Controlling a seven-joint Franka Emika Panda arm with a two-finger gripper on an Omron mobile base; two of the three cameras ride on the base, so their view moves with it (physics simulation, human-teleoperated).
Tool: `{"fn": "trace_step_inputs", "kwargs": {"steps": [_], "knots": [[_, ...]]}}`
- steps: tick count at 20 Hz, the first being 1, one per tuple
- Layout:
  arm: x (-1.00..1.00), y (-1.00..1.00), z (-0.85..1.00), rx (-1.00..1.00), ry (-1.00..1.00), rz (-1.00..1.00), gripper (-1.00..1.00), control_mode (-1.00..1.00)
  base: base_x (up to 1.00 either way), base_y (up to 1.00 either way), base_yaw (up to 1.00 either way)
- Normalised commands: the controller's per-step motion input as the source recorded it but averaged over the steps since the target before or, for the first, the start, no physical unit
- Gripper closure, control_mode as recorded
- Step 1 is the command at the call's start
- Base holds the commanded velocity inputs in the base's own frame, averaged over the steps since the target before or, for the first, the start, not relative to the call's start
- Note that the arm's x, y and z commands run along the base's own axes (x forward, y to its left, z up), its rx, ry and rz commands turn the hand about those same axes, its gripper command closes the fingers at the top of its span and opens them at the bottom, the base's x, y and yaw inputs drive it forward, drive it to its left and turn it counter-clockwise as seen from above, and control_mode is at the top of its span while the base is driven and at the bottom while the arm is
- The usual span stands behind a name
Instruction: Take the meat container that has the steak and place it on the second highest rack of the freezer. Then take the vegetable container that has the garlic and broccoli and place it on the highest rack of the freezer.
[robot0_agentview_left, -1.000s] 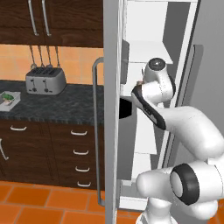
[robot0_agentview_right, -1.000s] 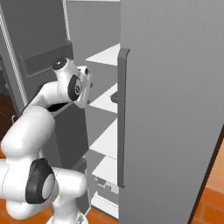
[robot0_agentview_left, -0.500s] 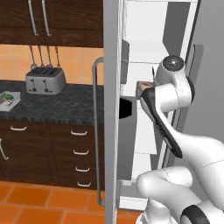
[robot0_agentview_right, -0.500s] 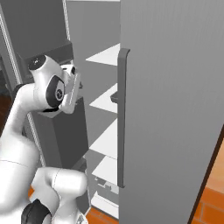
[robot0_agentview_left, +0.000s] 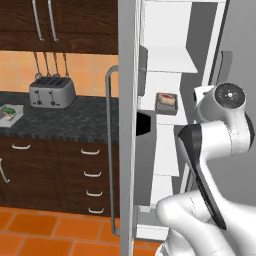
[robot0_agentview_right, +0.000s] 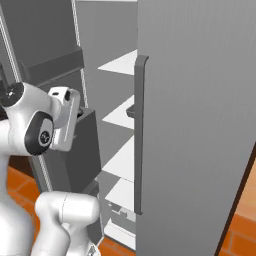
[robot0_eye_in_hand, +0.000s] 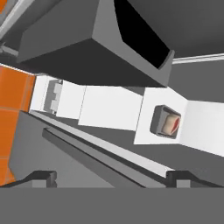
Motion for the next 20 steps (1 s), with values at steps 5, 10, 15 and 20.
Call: {"fn": "trace_step_inputs", "kwargs": {"steps": [5,10,15,20], "knots": [[-0.81,0.00,-0.20,0.00,0.00,0.00,-1.00,-1.00,0.00,0.00,0.00],[-0.24,0.00,-0.34,0.00,0.04,0.00,-1.00,-1.00,0.00,0.00,0.00],[-0.03,-0.05,-0.08,0.00,-0.01,0.00,-1.00,1.00,-0.42,-0.10,0.08],[0.00,0.00,0.00,0.00,0.00,0.00,-1.00,1.00,-0.69,0.02,0.35]]}}
